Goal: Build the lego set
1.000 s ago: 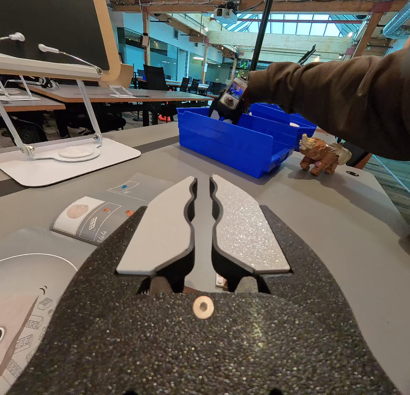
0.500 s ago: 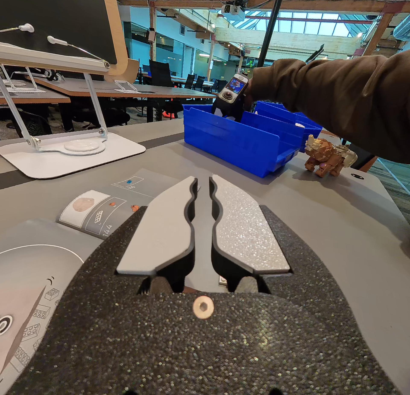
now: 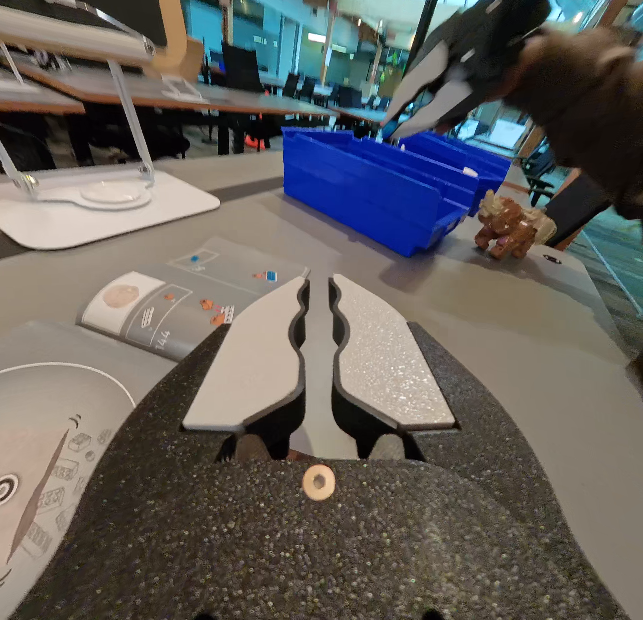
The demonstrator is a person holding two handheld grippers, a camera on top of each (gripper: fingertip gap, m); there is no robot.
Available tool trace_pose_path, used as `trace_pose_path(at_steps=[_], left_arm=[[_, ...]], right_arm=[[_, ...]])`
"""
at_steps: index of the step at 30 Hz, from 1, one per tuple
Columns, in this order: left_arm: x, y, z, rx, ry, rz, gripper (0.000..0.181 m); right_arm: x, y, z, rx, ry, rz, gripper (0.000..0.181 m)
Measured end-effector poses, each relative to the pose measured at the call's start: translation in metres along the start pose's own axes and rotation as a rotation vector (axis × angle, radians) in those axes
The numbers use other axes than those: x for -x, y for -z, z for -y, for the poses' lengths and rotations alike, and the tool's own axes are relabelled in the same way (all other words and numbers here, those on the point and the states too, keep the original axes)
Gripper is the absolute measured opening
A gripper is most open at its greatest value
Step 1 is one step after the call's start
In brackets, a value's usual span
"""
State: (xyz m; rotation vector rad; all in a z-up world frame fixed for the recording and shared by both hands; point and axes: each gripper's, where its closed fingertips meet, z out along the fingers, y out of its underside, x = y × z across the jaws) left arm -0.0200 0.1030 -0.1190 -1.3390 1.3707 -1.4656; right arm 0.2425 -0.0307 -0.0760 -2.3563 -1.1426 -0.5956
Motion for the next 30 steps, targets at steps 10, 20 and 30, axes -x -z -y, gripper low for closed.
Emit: trace_pose_path(at_steps=[10,20,30], left_arm=[[-0.018,0.014,-0.038,0.365,-0.086,-0.133,0.02],[-0.029,0.022,-0.093,0.667,-0.113,-0.2,0.02],[-0.051,0.014,-0.103,0.709,-0.127,-0.259,0.017]], right_arm=[[0.136,-0.016,0.207,-0.354,-0.264,0.045,0.01],[0.151,-0.077,0.203,-0.431,-0.438,0.107,0.01],[0.147,-0.078,0.191,-0.46,-0.45,0.09,0.01]])
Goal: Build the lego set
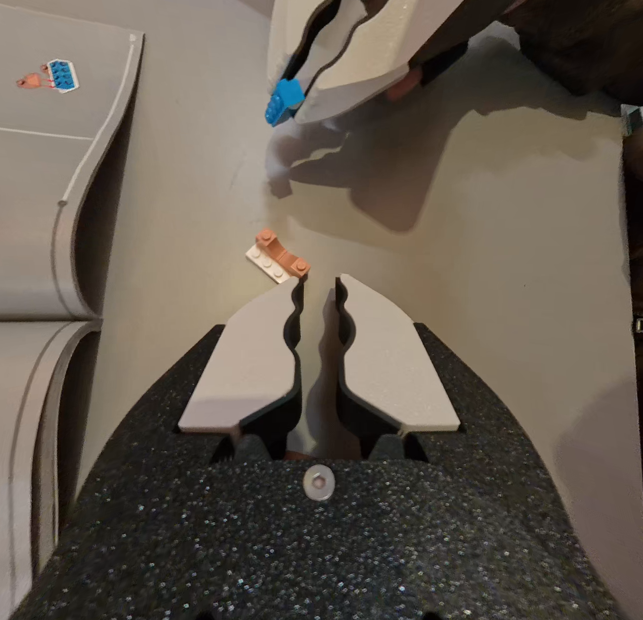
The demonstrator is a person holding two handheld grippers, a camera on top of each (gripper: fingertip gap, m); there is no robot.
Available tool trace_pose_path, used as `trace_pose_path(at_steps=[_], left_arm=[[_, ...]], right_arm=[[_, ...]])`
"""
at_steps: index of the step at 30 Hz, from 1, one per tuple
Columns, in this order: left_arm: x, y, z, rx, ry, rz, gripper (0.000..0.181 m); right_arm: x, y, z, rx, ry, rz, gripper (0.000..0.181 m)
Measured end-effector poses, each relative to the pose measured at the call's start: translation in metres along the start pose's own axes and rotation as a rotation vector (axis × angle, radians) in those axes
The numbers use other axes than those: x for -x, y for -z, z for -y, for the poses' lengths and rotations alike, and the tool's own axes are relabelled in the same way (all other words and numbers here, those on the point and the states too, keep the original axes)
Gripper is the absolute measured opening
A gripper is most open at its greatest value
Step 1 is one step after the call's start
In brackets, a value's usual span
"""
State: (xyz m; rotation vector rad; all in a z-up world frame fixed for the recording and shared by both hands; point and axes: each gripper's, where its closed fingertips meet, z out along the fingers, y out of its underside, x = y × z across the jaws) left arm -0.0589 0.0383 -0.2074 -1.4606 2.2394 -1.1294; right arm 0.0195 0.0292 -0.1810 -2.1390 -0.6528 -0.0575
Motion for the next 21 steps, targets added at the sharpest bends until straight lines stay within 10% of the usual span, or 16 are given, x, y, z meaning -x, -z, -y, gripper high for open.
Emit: trace_pose_path(at_steps=[21], left_arm=[[-0.008,0.023,0.045,-0.311,0.027,-0.088,0.025]], right_arm=[[0.018,0.003,0.036,-0.339,0.219,0.083,0.01]])
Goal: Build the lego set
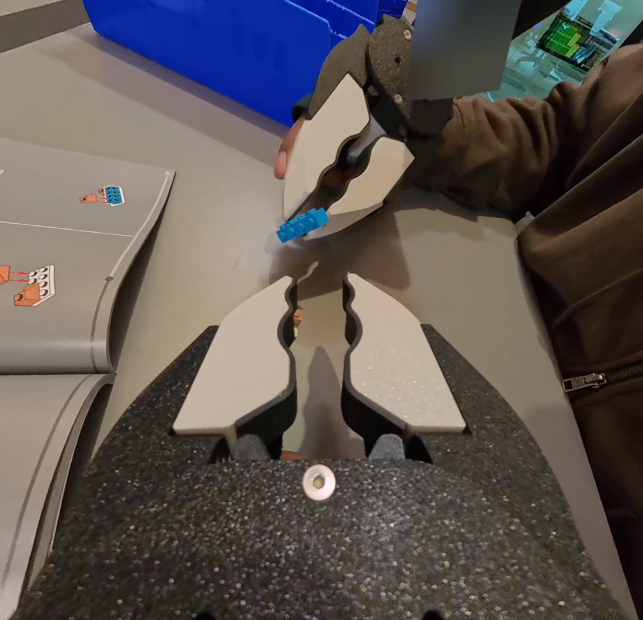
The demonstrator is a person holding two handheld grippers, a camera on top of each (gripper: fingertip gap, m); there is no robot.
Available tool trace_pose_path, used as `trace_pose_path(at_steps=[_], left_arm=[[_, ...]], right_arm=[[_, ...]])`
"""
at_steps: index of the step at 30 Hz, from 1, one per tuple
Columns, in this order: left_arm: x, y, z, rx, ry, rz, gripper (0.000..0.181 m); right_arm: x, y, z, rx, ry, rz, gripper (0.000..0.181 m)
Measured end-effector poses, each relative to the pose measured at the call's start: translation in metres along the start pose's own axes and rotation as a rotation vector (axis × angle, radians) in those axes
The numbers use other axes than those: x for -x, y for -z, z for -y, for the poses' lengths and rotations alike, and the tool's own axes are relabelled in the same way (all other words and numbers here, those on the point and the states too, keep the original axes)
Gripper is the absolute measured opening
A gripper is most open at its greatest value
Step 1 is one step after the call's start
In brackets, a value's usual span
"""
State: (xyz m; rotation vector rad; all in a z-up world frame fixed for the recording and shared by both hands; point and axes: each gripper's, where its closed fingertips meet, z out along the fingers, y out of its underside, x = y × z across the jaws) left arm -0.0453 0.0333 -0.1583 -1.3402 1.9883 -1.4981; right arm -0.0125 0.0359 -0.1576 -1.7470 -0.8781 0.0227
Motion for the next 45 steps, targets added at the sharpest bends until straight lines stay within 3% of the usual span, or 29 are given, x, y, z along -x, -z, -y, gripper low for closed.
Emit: trace_pose_path(at_steps=[10,45], left_arm=[[0.003,0.001,0.001,-0.003,-0.003,0.02,0.028],[-0.014,0.0,0.026,-0.157,0.076,-0.089,0.043]], right_arm=[[0.002,0.003,0.022,-0.157,0.05,-0.022,0.008],[0.01,-0.002,0.038,-0.183,0.293,-0.181,0.008]])
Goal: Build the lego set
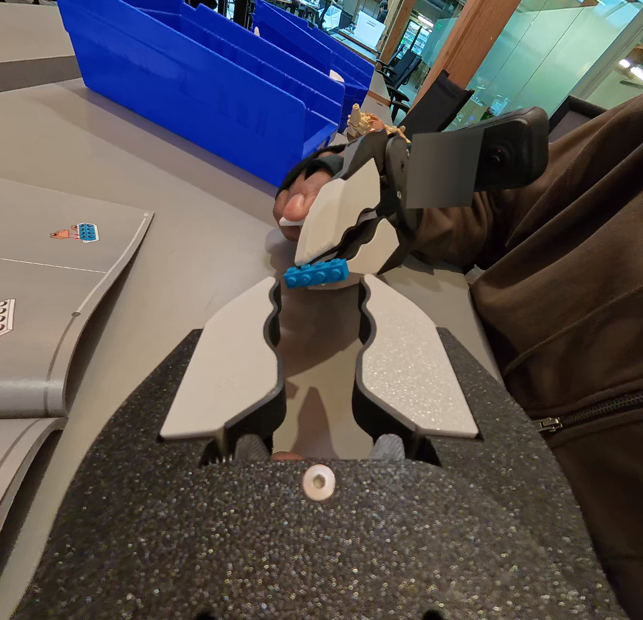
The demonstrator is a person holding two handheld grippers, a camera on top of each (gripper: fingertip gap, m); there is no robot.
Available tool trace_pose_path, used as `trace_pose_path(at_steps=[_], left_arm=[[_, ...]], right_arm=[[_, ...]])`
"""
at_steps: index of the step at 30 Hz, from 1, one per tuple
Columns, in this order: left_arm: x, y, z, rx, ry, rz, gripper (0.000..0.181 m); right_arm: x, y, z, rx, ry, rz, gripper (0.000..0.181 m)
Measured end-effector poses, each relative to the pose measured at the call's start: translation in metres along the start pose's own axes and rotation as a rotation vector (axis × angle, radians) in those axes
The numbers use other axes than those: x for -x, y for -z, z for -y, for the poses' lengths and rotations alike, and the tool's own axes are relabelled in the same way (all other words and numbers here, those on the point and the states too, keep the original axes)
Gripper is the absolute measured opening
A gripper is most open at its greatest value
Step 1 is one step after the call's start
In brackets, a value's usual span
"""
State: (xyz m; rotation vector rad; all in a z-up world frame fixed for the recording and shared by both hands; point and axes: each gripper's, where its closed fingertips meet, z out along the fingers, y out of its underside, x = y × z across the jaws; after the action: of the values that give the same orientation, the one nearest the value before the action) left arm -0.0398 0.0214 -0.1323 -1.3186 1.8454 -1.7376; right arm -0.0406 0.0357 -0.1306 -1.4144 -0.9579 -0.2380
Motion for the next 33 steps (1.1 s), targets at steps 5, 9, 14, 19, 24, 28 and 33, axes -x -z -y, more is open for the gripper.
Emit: trace_pose_path(at_steps=[5,9,14,19,24,28,33], left_arm=[[0.003,0.003,0.0,0.01,-0.05,0.034,0.046],[0.002,0.015,0.004,0.022,-0.194,0.069,0.045],[-0.004,0.025,0.005,0.047,-0.479,0.125,0.046],[-0.02,0.023,0.0,0.043,-0.76,0.121,0.054],[-0.028,0.017,0.001,0.006,-0.904,0.134,0.053],[-0.034,0.014,0.0,-0.014,-0.957,0.122,0.048],[-0.047,0.018,0.007,-0.079,-0.993,0.089,0.043]], right_arm=[[0.009,-0.001,0.006,-0.041,-0.203,0.12,0.008],[0.004,-0.001,0.019,-0.115,-0.689,0.29,0.008],[0.012,0.0,0.03,-0.149,-1.12,0.526,0.008],[0.009,0.009,0.046,-0.27,-1.369,0.689,0.008],[0.012,0.012,0.051,-0.3,-1.429,0.766,0.008],[0.021,0.014,0.057,-0.29,-1.441,0.846,0.008],[0.027,0.016,0.063,-0.29,-1.453,0.911,0.008]])
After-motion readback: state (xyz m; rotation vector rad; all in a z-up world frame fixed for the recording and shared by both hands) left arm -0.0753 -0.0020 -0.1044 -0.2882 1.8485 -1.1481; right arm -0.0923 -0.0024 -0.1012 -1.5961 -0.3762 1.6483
